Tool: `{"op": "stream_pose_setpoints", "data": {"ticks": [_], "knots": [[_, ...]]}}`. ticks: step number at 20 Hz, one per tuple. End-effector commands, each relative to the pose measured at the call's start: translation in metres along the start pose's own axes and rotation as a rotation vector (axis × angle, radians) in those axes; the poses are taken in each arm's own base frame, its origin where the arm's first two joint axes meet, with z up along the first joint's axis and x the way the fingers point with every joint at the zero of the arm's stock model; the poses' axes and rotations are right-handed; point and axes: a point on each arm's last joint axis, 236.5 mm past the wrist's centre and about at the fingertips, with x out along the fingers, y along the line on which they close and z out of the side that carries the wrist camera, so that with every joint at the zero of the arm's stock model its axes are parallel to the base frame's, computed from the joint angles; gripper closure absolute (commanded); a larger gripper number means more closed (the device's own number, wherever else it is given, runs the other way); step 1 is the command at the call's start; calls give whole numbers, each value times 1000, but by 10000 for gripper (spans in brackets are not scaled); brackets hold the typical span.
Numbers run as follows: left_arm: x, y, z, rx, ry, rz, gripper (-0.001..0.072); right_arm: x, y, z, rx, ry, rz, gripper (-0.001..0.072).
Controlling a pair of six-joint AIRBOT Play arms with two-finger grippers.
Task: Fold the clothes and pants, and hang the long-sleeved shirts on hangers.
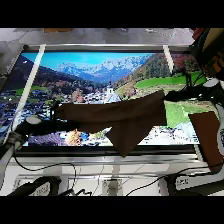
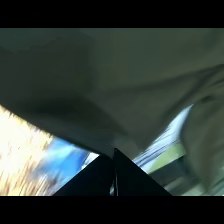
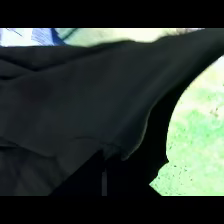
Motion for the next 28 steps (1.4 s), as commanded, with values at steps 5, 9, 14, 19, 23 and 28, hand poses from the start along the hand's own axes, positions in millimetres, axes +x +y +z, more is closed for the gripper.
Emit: {"op": "stream_pose_setpoints", "data": {"ticks": [5, 9, 14, 19, 23, 28], "knots": [[-211, -162, 173, 498, -565, 8, 693, -178, 116, 88, -321, -435, -190, 699], [-368, -223, 189, 620, -1045, 177, 693, -306, 218, 94, -503, -785, -321, 700], [-495, -290, 133, 699, -1492, 289, 693, -441, 328, 47, -692, -1192, -494, 699], [-555, -327, 78, 762, -1729, 372, 693, -492, 375, -5, -773, -1353, -610, 700], [-535, -298, 95, 776, -1618, 504, 694, -480, 342, 20, -681, -1299, -607, 701], [-360, -142, 170, 448, -981, 418, 694, -311, 182, 81, -238, -714, -398, 701]]}}
